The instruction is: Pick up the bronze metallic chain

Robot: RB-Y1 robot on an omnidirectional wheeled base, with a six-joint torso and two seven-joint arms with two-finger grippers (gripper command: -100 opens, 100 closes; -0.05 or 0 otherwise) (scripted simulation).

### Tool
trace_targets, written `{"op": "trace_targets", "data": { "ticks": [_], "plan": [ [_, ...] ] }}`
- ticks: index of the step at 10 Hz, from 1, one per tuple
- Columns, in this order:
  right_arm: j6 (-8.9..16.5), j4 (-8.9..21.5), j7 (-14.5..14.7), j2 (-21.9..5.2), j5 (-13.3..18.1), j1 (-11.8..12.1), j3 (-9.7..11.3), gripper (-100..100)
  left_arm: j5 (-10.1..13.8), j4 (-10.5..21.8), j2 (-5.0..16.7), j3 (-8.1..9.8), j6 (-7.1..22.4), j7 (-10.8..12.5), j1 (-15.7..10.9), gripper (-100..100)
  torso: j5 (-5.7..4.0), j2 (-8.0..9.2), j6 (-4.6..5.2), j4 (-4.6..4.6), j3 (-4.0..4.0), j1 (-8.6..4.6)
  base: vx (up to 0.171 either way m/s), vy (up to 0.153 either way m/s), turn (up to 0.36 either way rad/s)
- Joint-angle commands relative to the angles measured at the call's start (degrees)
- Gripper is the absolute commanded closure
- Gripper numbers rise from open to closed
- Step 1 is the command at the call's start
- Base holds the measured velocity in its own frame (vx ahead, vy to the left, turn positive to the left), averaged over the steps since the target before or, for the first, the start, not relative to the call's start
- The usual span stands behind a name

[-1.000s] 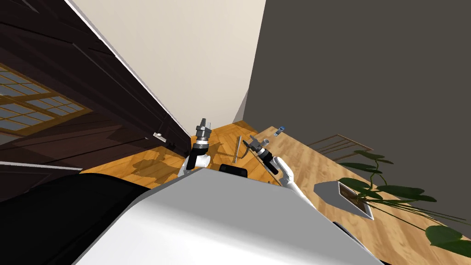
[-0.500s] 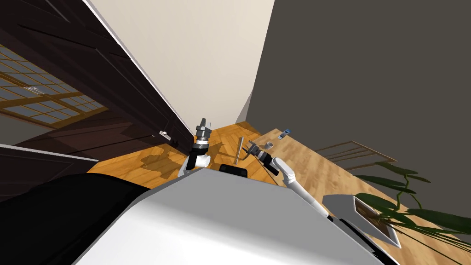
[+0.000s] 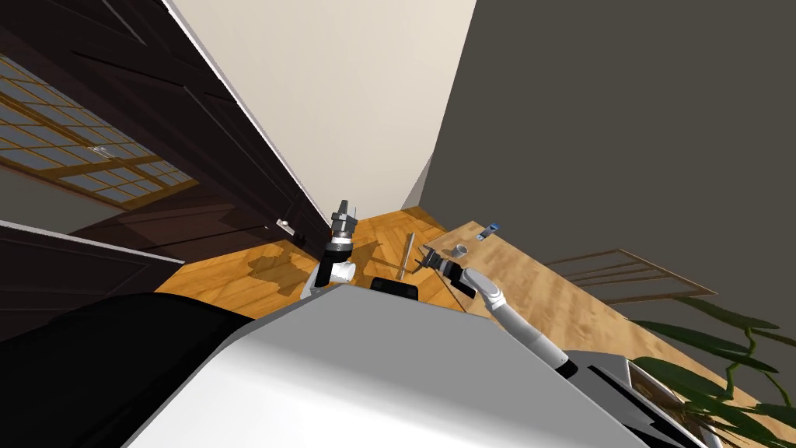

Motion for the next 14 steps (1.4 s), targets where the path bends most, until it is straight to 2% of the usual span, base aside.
{"op": "trace_targets", "data": {
  "ticks": [1, 2, 4, 5, 6, 7, 9, 10, 13, 14],
  "plan": [
    [-0.31, 2.86, 2.68, -2.86, 2.86, -1.08, 2.83, -100, 0.0, 0.0, 0.0, 0.0, 0.0, 0.0, 0.0, 0, 0.0, 0.0, 0.0, 0.0, 0.0, 0.0, 0.081, 0.007, 0.181],
    [-0.31, 4.1, 2.68, -3.02, 3.69, -1.08, 2.83, -100, 0.0, 0.0, 0.0, 0.0, 0.0, 0.0, 0.0, 0, -0.01, -0.08, 0.02, -0.02, -0.05, -0.02, 0.061, 0.008, 0.036],
    [-0.95, 8.29, 5.86, -6.71, 7.56, -2.55, 6.37, -100, 0.0, 0.0, 0.0, 0.0, 0.0, 0.0, 0.0, 0, 0.0, -0.01, 0.03, -0.01, -0.01, 0.0, 0.069, 0.016, 0.139],
    [-0.95, 9.12, 5.86, -7.14, 8.11, -2.55, 6.37, -100, 0.0, 0.0, 0.0, 0.0, 0.0, 0.0, 0.0, 0, 0.01, -0.07, 0.02, -0.02, -0.04, 0.01, 0.065, 0.006, 0.056],
    [-1.27, 10.6, 7.39, -9.09, 10.19, -3.21, 8.07, -100, 0.0, 0.0, 0.0, 0.01, 0.0, 0.0, 0.01, 0, 0.0, -0.03, 0.05, -0.01, -0.03, -0.01, 0.058, 0.008, 0.075],
    [-1.27, 11.51, 7.39, -9.09, 10.19, -3.21, 8.07, -100, 0.0, 0.0, 0.0, 0.0, 0.0, 0.0, 0.01, 0, 0.0, 0.0, 0.04, -0.01, -0.01, -0.01, 0.026, 0.004, 0.05],
    [-1.89, 15.37, 10.22, -12.54, 14.04, -4.42, 11.24, -100, 0.0, 0.0, 0.0, 0.0, 0.0, 0.0, 0.0, 0, 0.0, 0.07, 0.03, 0.01, 0.04, -0.02, 0.053, 0.006, 0.127],
    [-1.89, 15.9, 10.22, -12.74, 14.04, -4.42, 11.24, -100, 0.0, 0.0, 0.0, 0.0, 0.0, 0.0, 0.0, 0, 0.0, 0.0, 0.03, 0.0, 0.0, 0.0, 0.057, 0.009, 0.058],
    [-2.71, 21.18, 13.76, -17.36, 18.76, -5.93, 15.13, -100, 0.0, 0.0, 0.0, 0.01, 0.0, 0.0, 0.01, 0, -0.01, -0.03, 0.04, -0.01, -0.02, -0.03, 0.066, 0.003, 0.105],
    [-2.71, 21.18, 13.76, -17.36, 18.83, -5.93, 15.13, -100, 0.0, 0.0, 0.0, 0.01, 0.0, 0.0, 0.01, 0, 0.0, -0.04, 0.04, -0.01, -0.03, -0.01, 0.045, 0.003, 0.051]
  ]
}}
